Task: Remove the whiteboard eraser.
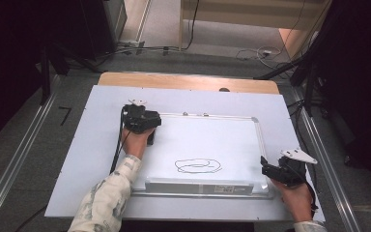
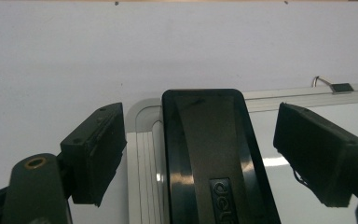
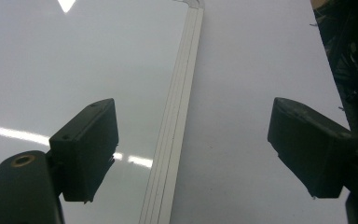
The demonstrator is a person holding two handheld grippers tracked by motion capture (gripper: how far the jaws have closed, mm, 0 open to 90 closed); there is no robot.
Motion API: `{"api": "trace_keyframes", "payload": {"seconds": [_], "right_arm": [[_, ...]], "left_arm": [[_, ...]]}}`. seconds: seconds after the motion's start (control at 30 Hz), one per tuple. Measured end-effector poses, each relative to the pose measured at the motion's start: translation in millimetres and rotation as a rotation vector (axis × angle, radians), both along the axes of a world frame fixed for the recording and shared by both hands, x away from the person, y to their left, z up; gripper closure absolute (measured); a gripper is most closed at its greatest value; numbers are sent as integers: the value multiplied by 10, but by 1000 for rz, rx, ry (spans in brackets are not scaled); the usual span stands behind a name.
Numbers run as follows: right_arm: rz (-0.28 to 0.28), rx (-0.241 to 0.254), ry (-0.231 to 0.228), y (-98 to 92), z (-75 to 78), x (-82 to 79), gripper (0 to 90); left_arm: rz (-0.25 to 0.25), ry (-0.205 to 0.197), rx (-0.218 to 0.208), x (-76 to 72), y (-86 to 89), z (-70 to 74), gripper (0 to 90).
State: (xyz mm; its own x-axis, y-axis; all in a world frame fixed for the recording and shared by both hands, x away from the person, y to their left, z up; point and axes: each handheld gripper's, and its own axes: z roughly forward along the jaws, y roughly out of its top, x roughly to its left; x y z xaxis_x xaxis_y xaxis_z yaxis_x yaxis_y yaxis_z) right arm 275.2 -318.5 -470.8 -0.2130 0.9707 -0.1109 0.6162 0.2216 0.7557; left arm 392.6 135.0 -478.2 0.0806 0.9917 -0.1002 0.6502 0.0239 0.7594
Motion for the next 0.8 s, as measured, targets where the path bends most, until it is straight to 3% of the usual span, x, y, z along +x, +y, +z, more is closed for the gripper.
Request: {"api": "trace_keyframes", "payload": {"seconds": [0.23, 0.37, 0.43, 0.53, 0.8], "right_arm": [[1, 1, -1, -1, 1, 0, 149], [1, 0, -1, 0, 1, 0, 148], [1, 1, -2, 0, 3, -1, 149], [2, -1, -3, -1, 1, 0, 148], [3, 0, -3, -1, 2, 1, 149]], "left_arm": [[-29, 45, -15, 41, -18, -77, 288], [-34, 47, 15, 37, -45, -90, 374], [-34, 48, 19, 36, -49, -93, 374], [-30, 58, 58, 24, -94, -121, 367], [-19, 58, 62, 15, -117, -112, 389]]}}
